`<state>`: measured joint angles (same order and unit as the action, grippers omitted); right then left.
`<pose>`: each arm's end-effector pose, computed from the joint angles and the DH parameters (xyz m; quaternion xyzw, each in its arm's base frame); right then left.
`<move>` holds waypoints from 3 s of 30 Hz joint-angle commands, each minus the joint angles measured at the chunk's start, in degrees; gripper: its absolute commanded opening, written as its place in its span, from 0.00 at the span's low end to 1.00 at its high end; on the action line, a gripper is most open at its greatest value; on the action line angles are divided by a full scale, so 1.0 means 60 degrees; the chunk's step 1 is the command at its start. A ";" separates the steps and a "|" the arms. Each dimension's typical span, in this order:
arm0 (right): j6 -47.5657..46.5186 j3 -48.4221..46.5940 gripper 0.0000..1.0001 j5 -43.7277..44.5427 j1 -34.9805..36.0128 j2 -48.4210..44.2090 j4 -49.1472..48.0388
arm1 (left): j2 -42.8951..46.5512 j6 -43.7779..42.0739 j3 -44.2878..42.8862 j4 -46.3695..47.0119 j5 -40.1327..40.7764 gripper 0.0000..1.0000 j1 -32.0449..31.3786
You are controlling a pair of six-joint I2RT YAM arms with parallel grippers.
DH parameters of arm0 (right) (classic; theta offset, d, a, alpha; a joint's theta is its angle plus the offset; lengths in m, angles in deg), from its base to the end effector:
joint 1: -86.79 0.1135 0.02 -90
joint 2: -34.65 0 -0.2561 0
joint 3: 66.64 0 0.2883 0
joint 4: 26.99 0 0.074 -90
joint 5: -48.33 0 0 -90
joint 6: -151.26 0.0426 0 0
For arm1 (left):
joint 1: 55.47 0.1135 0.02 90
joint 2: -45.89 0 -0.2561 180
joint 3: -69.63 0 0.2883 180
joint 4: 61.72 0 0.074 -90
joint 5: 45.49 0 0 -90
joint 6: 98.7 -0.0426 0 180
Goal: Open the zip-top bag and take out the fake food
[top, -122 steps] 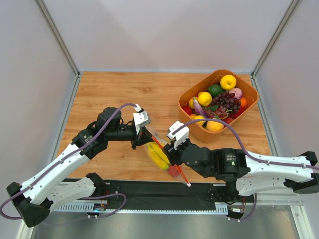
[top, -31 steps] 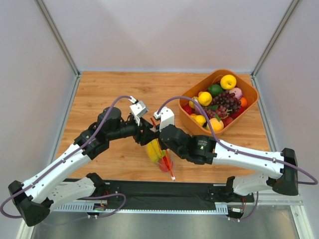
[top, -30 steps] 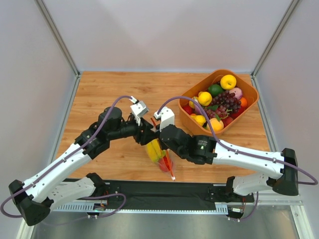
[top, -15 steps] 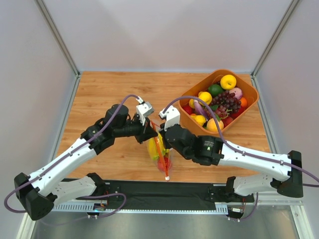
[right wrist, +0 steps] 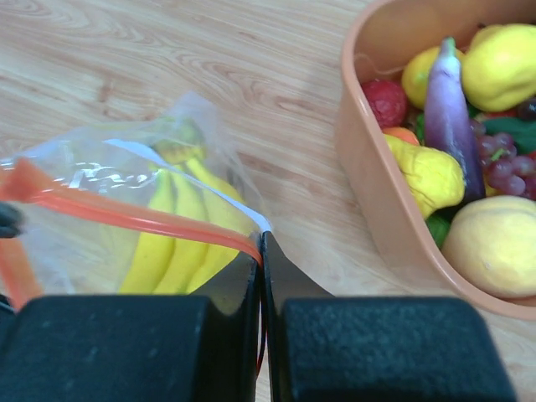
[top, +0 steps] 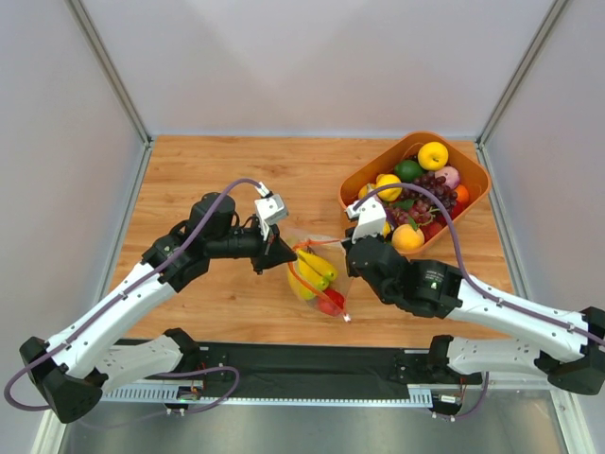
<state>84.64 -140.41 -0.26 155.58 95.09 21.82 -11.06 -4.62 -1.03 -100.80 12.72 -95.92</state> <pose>0.1205 0.2326 0.3412 -0.1716 0.8296 0.0907 0.5236 0.1833 -0.1858 0.3493 0.3928 0.7265 -0.4090 0.3881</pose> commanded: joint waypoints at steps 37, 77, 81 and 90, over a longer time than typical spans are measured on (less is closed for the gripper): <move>-0.0233 -0.1791 0.58 -0.1481 0.3182 -0.0143 -0.0830 | -0.0206 0.0331 -0.0112 0.0352 -0.1367 0.00 0.0105; 0.3632 -0.0064 0.66 -0.1422 0.1234 0.1673 0.0913 | -0.0060 0.0302 -0.0024 0.0586 -0.2157 0.00 0.0105; 0.4175 0.0403 0.71 -0.1656 0.1234 0.1864 0.0535 | 0.0043 0.0302 0.0005 0.0630 -0.2216 0.00 0.0062; 0.5082 0.1284 0.71 -0.1366 0.1191 0.2040 -0.0537 | 0.0072 0.0214 0.0034 0.0703 -0.2567 0.00 -0.0173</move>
<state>110.84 -133.94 -10.90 163.21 106.31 21.43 -12.07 -3.22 -0.27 -100.52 2.05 -95.88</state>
